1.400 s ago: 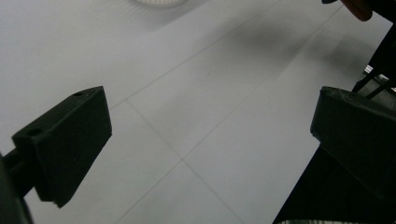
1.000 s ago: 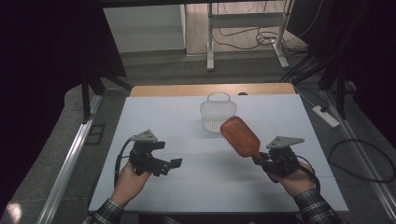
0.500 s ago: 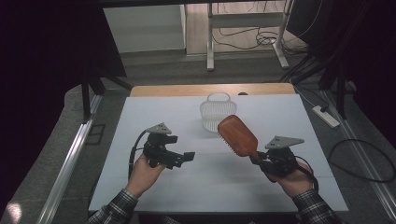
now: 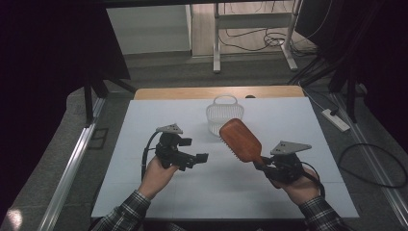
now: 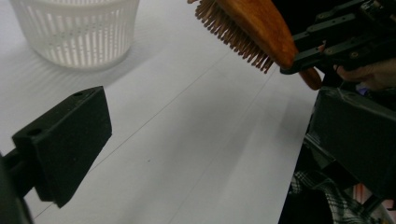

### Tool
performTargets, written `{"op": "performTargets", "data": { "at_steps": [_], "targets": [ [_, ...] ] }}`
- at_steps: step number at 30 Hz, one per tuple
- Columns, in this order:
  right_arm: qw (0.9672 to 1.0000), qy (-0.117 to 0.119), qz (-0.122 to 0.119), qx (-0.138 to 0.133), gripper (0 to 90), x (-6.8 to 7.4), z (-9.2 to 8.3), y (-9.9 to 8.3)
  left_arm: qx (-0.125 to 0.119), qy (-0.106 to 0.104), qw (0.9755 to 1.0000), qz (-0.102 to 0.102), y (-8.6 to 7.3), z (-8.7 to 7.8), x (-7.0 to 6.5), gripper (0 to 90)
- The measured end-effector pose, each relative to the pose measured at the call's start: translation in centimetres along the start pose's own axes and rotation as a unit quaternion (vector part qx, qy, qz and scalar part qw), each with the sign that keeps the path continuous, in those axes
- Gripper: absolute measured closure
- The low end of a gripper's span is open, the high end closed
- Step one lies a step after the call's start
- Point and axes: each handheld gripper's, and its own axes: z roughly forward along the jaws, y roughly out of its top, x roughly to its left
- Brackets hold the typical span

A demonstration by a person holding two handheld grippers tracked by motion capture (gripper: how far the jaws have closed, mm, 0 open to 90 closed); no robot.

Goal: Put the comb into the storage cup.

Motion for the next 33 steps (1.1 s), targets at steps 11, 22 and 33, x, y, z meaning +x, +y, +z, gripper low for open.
{"op": "performTargets", "data": {
  "at_steps": [11,22,33],
  "targets": [
    [0.9999,0.013,-0.003,-0.007,71.7,1.0,0.4,0.3,-0.006,-0.030,0.9995,-0.009,0.8,1.4,-0.2,0.0],
    [0.9995,0.030,-0.006,-0.012,71.7,2.1,1.0,0.7,-0.004,-0.046,0.9988,-0.015,1.3,2.6,-0.3,0.0],
    [0.9989,0.042,-0.012,-0.019,71.7,3.2,1.2,1.1,-0.001,-0.068,0.9973,-0.029,1.5,3.6,-0.3,0.0]
  ]
}}
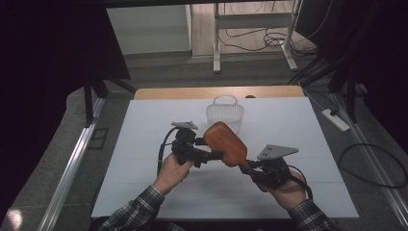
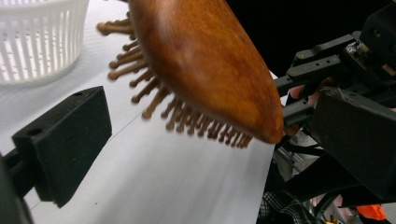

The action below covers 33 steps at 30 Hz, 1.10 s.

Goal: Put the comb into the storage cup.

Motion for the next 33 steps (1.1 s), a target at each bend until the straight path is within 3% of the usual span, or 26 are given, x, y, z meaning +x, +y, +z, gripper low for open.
{"op": "performTargets", "data": {
  "at_steps": [14,20,23,28,33],
  "targets": [
    [0.9999,0.011,-0.005,-0.004,71.7,0.9,0.4,0.2,0.004,-0.031,0.9991,-0.030,0.5,0.9,0.5,0.0],
    [0.9999,0.014,-0.008,-0.006,71.7,1.1,0.5,0.1,0.007,-0.029,0.9988,-0.038,0.4,1.3,0.6,1.4],
    [0.9998,0.015,-0.010,-0.007,71.7,1.1,0.5,0.1,0.007,-0.033,0.9987,-0.039,0.4,1.3,0.7,5.5],
    [0.9997,0.016,-0.013,-0.010,71.7,1.2,0.5,0.1,0.006,-0.048,0.9979,-0.042,0.3,1.2,0.8,21.4],
    [0.9997,0.019,-0.015,-0.008,71.7,1.1,0.6,0.0,0.007,-0.080,0.9946,-0.066,0.1,1.1,1.3,30.8]
  ]
}}
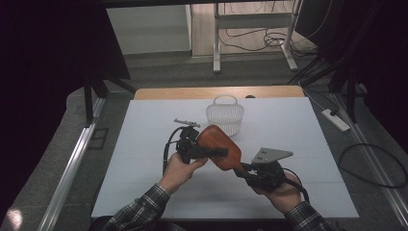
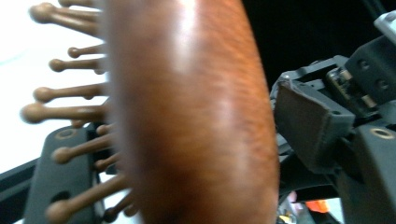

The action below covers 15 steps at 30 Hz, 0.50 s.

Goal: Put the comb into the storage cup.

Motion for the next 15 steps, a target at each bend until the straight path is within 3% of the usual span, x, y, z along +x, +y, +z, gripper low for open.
{"op": "performTargets", "data": {
  "at_steps": [8,15],
  "targets": [
    [0.9996,0.001,-0.010,0.025,71.8,0.03,0.80,-0.32,-0.005,-0.042,0.9991,-0.011,-0.09,-0.33,0.26,47.3],
    [0.9995,-0.004,-0.015,0.026,71.1,0.04,0.93,-0.32,-0.013,-0.047,0.9987,-0.016,-0.32,-0.32,0.01,54.5]
  ]
}}
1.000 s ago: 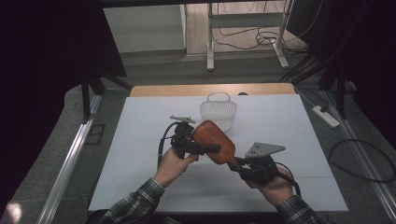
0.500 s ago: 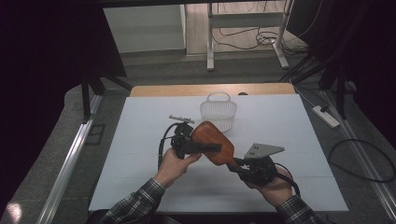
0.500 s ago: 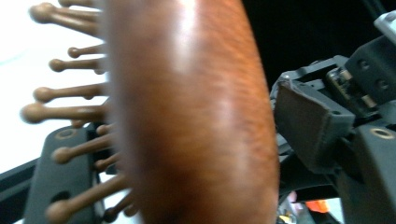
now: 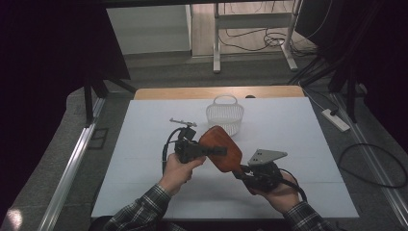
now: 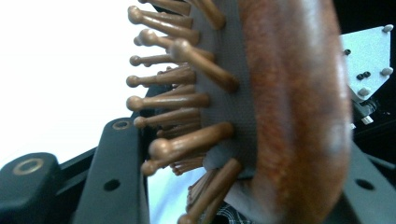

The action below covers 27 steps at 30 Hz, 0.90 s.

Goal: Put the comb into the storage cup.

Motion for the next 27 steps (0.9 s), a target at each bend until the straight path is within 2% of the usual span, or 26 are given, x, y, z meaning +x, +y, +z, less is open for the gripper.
{"op": "performTargets", "data": {
  "at_steps": [4,6,8,10,13,20,22,27],
  "targets": [
    [1.0000,0.002,0.004,0.003,68.3,-0.1,0.0,0.0,0.000,0.009,0.9999,0.011,0.0,0.1,-0.4,55.2],
    [0.9999,0.007,0.008,0.000,63.1,-0.2,0.0,0.0,0.000,0.023,0.9995,0.023,0.0,0.1,-0.7,55.5],
    [1.0000,0.007,0.002,0.000,57.4,-0.1,-0.1,0.0,-0.001,0.025,0.9994,0.025,0.1,0.0,-0.8,55.5],
    [1.0000,0.002,-0.003,0.002,51.4,-0.1,0.0,0.0,-0.004,0.023,0.9994,0.026,0.2,-0.2,-0.8,55.4],
    [0.9998,-0.007,-0.017,0.012,45.6,0.1,0.2,0.0,-0.003,0.033,0.9990,0.031,0.2,-0.3,-0.9,55.3],
    [0.9991,-0.023,-0.019,0.031,33.7,0.2,0.5,-0.2,0.003,0.056,0.9975,0.044,0.4,-0.4,-1.2,55.2],
    [0.9991,-0.020,-0.017,0.033,28.6,0.2,0.5,-0.2,0.003,0.058,0.9972,0.047,0.4,-0.5,-1.2,55.1],
    [0.9988,-0.005,0.003,0.048,23.9,-0.1,0.6,-0.2,-0.001,0.062,0.9967,0.052,0.6,-0.9,-1.4,55.0]
  ]
}}
